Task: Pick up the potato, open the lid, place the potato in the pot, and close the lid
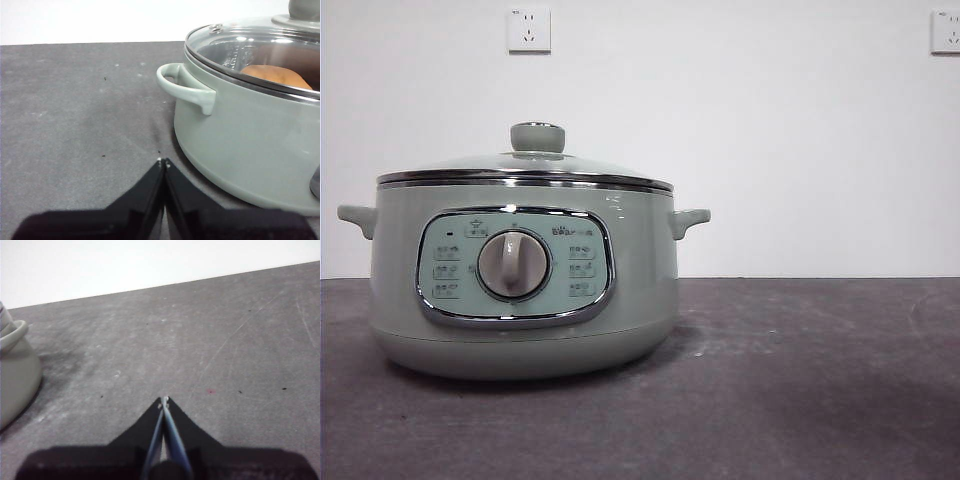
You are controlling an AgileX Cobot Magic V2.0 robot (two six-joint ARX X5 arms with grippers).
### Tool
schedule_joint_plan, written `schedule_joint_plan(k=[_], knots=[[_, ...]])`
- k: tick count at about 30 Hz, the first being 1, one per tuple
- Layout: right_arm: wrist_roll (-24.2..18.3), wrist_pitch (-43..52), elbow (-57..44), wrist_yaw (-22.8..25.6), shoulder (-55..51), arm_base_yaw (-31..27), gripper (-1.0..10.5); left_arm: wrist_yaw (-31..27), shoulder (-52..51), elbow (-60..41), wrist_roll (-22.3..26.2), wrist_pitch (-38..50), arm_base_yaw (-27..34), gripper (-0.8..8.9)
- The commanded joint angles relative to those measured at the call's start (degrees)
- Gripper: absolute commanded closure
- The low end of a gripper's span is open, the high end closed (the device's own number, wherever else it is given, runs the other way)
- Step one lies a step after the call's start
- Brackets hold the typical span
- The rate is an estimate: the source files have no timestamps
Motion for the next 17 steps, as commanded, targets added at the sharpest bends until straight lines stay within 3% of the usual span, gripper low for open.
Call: schedule_joint_plan(k=[1,17], knots=[[-0.52,0.15,-0.87,-0.02,0.11,0.15,9.5,0.22,-0.15,-0.85,0.61,0.11,0.13,8.16],[-0.52,0.31,-0.87,0.37,0.63,0.13,9.5,0.22,-0.15,-0.85,0.61,0.11,0.13,8.16]])
